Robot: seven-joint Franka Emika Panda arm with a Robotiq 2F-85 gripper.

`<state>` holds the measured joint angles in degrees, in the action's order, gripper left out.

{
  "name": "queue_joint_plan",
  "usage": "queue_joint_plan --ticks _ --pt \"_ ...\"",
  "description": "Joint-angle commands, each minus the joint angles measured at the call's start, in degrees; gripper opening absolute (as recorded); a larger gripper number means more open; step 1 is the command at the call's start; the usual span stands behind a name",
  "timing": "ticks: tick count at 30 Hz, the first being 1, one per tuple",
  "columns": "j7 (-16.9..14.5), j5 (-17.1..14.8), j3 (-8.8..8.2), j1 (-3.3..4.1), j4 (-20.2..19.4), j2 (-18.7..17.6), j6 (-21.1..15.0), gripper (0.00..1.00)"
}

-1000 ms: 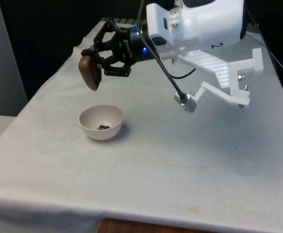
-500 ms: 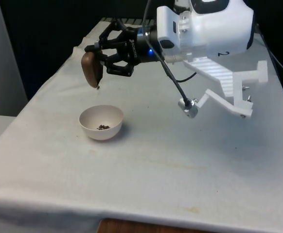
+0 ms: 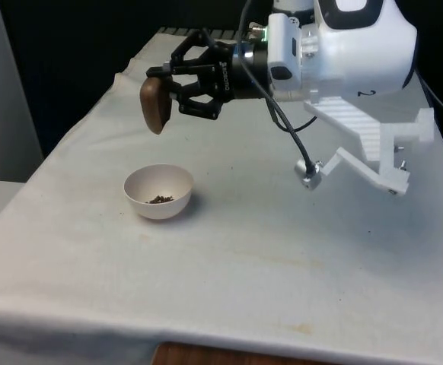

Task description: Pour the coffee beans from the cup into the bowl.

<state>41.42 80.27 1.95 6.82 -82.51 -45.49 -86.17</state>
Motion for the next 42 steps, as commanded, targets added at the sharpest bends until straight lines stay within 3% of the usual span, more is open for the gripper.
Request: queue_joint_plan --ticks 1,5,13,14,15,20,21,22,25,28,29,30,37,38,39,42 --pt "-0.06 -0.06 -0.06 0.11 0.34 -0.23 0.29 0.02" --pt "0.4 0.06 0.06 0.0 0.06 -0.06 0.23 0.02" --pt "0.69 -1.66 0.63 -1.32 0.23 0.52 -1.6 0.02" --pt "0.74 -1.26 0.34 -0.86 0.46 0.11 -0.74 0.02" --pt "0.74 -1.89 0.69 -1.6 0.17 0.63 -2.01 0.02" --pt "1.09 -3.21 0.74 -2.35 0.06 1.09 -3.5 0.02" --pt "1.09 -2.81 0.34 -1.89 0.46 0.57 -2.46 0.02" --pt "1.15 -3.44 0.69 -2.46 0.0 1.15 -3.78 0.02" --pt "1.2 -4.24 0.74 -2.64 0.0 1.43 -4.24 0.02" --pt "1.15 -5.1 0.8 -2.69 0.0 1.89 -4.53 0.02" --pt "1.26 -4.7 0.4 -2.29 0.46 1.38 -3.72 0.02" --pt "1.09 -5.27 0.8 -2.75 0.06 2.01 -4.58 0.02" --pt "0.92 -6.65 0.86 -2.81 0.17 2.81 -4.87 0.02" --pt "1.26 -6.25 0.52 -2.41 0.46 2.35 -4.07 0.02" --pt "0.92 -6.82 0.86 -2.81 0.17 2.92 -4.93 0.02" --pt "0.86 -7.39 0.92 -2.86 0.23 3.21 -5.04 0.02"
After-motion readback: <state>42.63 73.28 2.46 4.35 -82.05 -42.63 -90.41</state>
